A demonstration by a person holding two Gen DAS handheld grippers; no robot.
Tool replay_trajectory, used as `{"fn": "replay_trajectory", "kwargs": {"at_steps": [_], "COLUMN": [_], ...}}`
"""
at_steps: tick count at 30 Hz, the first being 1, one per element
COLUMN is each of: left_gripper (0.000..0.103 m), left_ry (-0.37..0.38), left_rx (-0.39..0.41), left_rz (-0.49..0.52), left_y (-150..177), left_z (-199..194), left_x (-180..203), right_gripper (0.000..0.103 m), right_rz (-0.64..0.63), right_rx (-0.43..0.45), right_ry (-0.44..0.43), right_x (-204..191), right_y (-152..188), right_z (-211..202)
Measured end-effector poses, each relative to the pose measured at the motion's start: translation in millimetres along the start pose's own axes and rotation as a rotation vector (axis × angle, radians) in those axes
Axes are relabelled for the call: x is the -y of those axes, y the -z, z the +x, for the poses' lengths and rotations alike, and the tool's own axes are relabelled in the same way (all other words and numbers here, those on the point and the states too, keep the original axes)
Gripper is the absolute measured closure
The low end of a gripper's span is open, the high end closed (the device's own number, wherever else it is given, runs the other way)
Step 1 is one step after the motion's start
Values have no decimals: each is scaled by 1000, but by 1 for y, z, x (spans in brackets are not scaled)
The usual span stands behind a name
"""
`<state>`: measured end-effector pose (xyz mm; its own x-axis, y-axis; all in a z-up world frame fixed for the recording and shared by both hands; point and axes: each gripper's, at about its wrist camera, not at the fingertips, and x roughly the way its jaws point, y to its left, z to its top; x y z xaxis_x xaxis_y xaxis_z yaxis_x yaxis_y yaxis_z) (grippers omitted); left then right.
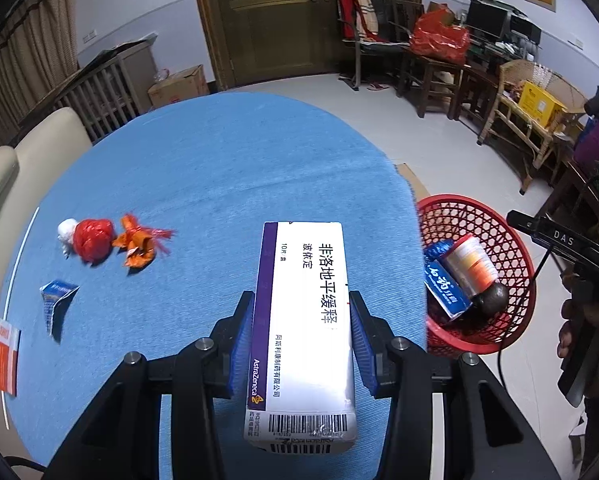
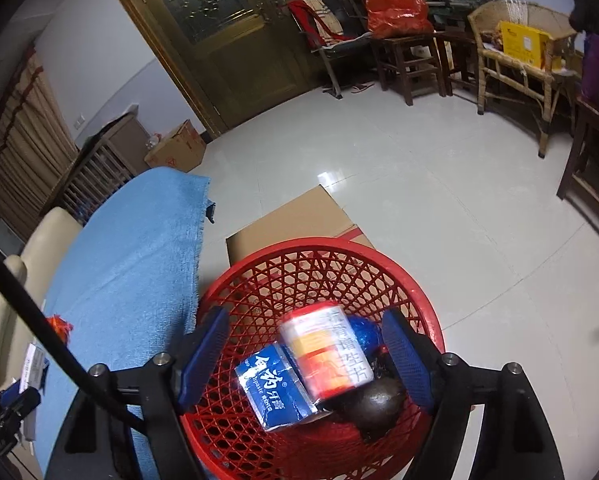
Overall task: Collect trash
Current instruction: 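Open both tools over the red wastebasket to drop the medicine boxes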
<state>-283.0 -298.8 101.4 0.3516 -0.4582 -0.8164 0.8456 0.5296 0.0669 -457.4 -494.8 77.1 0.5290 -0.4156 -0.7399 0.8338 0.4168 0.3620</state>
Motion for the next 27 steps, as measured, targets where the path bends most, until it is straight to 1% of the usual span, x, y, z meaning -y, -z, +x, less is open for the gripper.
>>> {"fn": "replay_trajectory", "kwargs": {"at_steps": [6,13,21,27], "left_gripper": [56,56,56,56], "left_ry": [29,98,153,172], "left_rx": [-9,-21,-45,-65], "left_rz": [39,113,197,232], "left_y": [-9,-23,-37,-42], "left_z": [7,15,32,45], "left_x": [26,74,129,155], "right_gripper": [22,22,22,22], "right_rz": [30,73,138,155], "right_rx": [38,84,176,224], "right_ry": [-2,-21,-22,-24], "right_x": [12,28,53,64], "right_y": [1,4,-10,-19], "right_z": [-17,-41,-81,-105]}}
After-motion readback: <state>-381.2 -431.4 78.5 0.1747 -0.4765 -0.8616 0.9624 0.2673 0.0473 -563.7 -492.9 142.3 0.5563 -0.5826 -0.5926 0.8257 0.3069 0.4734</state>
